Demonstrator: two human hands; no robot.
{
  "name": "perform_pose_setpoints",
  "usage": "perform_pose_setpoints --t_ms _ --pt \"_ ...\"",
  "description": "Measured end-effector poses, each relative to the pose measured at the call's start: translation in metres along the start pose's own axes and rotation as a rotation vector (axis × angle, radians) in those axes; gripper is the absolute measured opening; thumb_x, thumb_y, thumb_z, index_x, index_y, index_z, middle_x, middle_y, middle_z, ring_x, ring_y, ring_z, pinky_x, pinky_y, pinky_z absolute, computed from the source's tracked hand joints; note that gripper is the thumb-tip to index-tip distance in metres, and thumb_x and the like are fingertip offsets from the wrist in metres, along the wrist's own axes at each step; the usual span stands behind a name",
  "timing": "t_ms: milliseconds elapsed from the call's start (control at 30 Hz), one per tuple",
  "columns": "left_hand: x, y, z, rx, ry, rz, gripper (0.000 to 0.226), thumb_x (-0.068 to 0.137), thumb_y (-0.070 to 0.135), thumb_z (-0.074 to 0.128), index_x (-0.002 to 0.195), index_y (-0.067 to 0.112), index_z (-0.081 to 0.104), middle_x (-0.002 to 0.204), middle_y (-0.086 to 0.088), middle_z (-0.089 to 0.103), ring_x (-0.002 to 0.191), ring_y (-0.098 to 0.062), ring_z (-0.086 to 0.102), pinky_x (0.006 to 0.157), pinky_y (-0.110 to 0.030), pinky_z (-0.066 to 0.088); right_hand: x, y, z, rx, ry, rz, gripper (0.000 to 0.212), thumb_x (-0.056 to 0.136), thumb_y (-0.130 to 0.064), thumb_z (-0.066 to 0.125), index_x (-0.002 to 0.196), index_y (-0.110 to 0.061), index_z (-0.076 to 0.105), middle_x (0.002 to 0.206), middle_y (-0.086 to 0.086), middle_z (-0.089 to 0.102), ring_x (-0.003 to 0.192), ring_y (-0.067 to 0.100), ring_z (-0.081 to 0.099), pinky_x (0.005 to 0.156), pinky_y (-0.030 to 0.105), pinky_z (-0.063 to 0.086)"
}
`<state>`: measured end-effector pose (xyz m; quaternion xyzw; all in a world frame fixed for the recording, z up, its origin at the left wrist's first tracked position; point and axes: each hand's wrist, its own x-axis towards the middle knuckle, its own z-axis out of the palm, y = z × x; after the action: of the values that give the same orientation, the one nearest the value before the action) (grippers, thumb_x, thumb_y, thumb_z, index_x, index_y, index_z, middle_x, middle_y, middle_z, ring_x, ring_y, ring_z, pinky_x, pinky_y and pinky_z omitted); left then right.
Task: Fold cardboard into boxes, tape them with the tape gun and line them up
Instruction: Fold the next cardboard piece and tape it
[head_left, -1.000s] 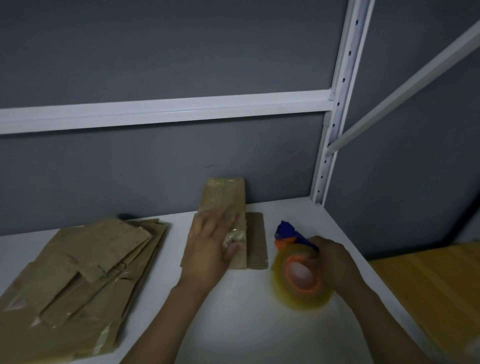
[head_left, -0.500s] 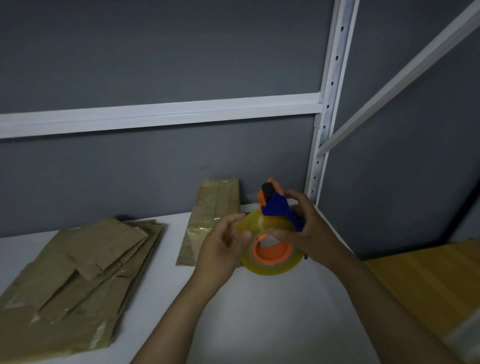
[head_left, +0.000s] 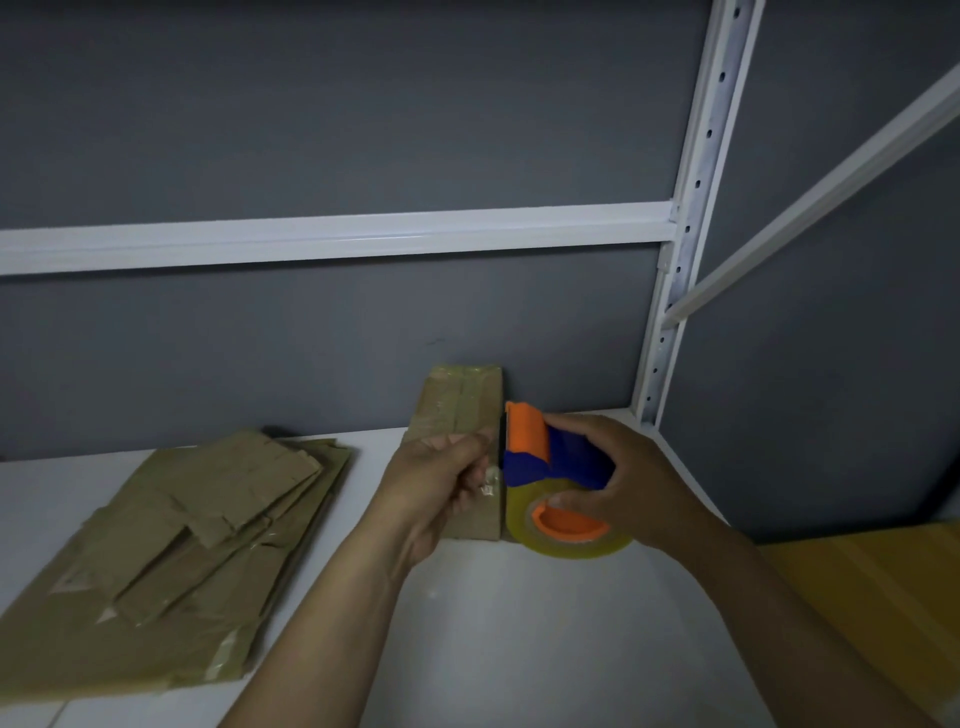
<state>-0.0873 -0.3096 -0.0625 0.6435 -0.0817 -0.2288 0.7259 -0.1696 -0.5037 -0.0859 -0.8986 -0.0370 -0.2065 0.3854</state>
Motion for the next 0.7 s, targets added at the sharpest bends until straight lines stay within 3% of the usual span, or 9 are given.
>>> perform_pose_setpoints --t_ms 167,300,467,600,700 --pt "0.005 -0.004 -0.011 0.188 0.177 0.160 0.010 0.083 0.006 0.071 0.073 0.005 0.069 0.053 0.006 0.059 0.047 -0.003 0.049 0.050 -0.018 0.042 0.005 0.001 0.002 -0.177 -0.077 -0.030 0.075 0.069 -0.044 0.080 0.126 -0.062 0.034 0.123 -0.022 0.051 0.110 -0.001 0.050 0.089 0.022 0.047" --pt "0.012 0.000 -0.032 0.166 0.258 0.176 0.019 0.082 0.007 0.073 0.066 0.007 0.065 0.047 0.007 0.057 0.043 -0.004 0.048 0.048 -0.018 0.042 0.011 -0.001 -0.008 -0.316 -0.150 -0.019 0.077 0.073 -0.047 0.077 0.135 -0.054 0.032 0.121 -0.024 0.047 0.106 -0.002 0.046 0.082 0.008 0.038" --pt "0.025 -0.001 -0.052 0.174 0.277 0.146 0.020 0.083 0.005 0.072 0.065 0.004 0.064 0.044 0.004 0.052 0.042 -0.006 0.040 0.048 -0.019 0.036 0.019 -0.004 -0.013 -0.394 -0.187 0.009 0.077 0.076 -0.048 0.075 0.140 -0.047 0.032 0.132 -0.017 0.048 0.111 0.002 0.045 0.086 0.016 0.040" --pt "0.036 0.005 -0.067 0.138 0.321 0.166 0.028 0.081 0.000 0.070 0.057 0.009 0.057 0.044 0.004 0.049 0.040 -0.007 0.037 0.041 -0.014 0.029 0.029 -0.008 -0.016 -0.414 -0.246 0.032 0.078 0.078 -0.049 0.072 0.142 -0.048 0.028 0.124 -0.019 0.043 0.106 0.001 0.041 0.083 0.017 0.037" --pt "0.048 0.002 -0.089 0.146 0.360 0.126 0.034 0.082 0.005 0.070 0.057 0.015 0.049 0.044 0.005 0.045 0.044 -0.010 0.034 0.045 -0.020 0.026 0.033 -0.003 -0.022 -0.588 -0.236 0.029 0.075 0.080 -0.052 0.069 0.142 -0.050 0.027 0.126 -0.017 0.045 0.108 0.001 0.043 0.081 0.016 0.031"
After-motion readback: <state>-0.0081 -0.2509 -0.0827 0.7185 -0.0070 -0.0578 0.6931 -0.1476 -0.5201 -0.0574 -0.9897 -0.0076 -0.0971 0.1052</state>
